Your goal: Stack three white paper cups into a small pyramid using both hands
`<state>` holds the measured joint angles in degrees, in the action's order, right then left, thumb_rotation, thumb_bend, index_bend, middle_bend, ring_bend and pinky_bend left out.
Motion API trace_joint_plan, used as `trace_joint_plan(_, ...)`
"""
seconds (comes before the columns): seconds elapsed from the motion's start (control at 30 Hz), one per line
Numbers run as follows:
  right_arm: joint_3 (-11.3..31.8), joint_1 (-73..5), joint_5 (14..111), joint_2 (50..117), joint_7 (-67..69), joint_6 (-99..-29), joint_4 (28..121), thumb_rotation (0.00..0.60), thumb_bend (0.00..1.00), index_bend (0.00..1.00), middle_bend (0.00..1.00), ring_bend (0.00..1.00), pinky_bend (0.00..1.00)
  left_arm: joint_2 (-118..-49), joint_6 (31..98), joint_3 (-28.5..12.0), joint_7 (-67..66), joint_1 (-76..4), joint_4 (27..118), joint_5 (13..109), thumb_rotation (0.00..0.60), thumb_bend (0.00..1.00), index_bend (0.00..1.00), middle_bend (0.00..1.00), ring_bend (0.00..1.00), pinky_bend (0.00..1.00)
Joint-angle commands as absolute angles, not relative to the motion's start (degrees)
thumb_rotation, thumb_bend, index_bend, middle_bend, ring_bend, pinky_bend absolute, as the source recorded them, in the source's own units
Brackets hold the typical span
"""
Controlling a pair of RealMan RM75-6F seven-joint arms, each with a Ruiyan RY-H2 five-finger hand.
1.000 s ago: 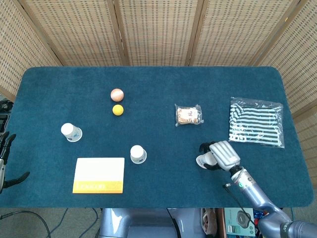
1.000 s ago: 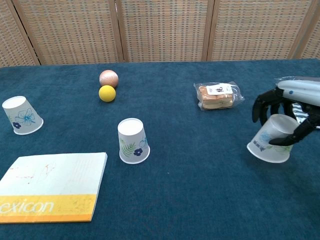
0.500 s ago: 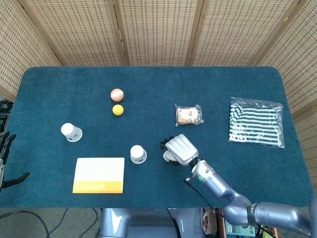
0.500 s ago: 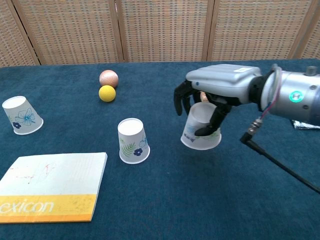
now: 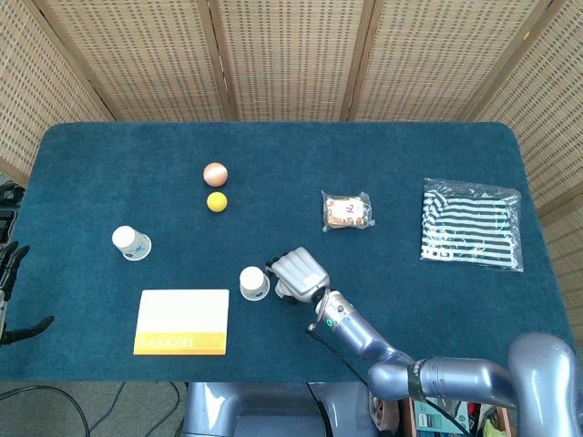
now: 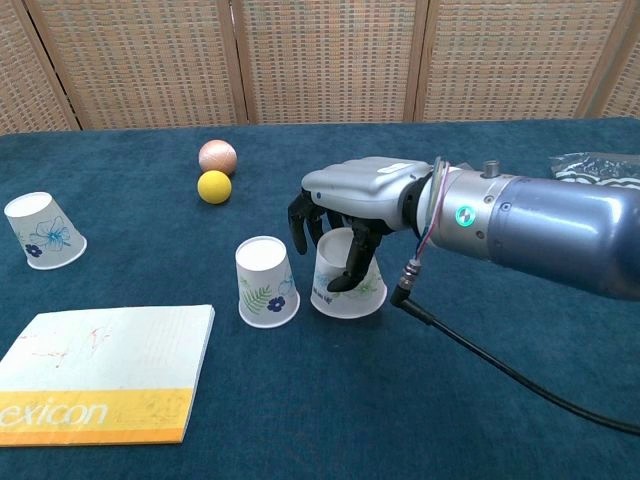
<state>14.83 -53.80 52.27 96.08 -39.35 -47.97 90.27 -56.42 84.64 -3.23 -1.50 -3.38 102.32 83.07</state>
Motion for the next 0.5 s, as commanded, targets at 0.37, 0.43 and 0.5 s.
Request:
trace_joint_plan(0.37, 13.7, -55.7, 50.3, 96.6, -38.0, -48.2, 89.7, 0.6, 0.18, 0.0, 0.01, 0.19, 0.45, -56.3, 83.9, -3.3, -1.1, -3.8, 102.1, 82.3, 0.6, 0.11, 0.0, 0.0, 0.0, 0.0)
trace_joint_plan(0.43, 13.7, -55.8, 50.3, 96.4, -37.3, -48.4, 90.3, 0.6, 0.17, 0.0, 0.0, 0.19, 0.45, -56.3, 83.8, -3.3, -1.3, -3.8, 102.1, 82.3, 0.6, 0.11, 0.0, 0.0, 0.0, 0.0)
trace_joint_plan(0.5, 13.7, -55.9, 50.3, 96.3, -36.6, -48.6, 90.9, 0.6, 0.15, 0.0, 0.0, 0.18, 0.44, -56.4, 83.9, -3.3, -1.4, -3.8, 102.1, 82.2, 0.6, 0.11, 0.0, 0.0, 0.0, 0.0)
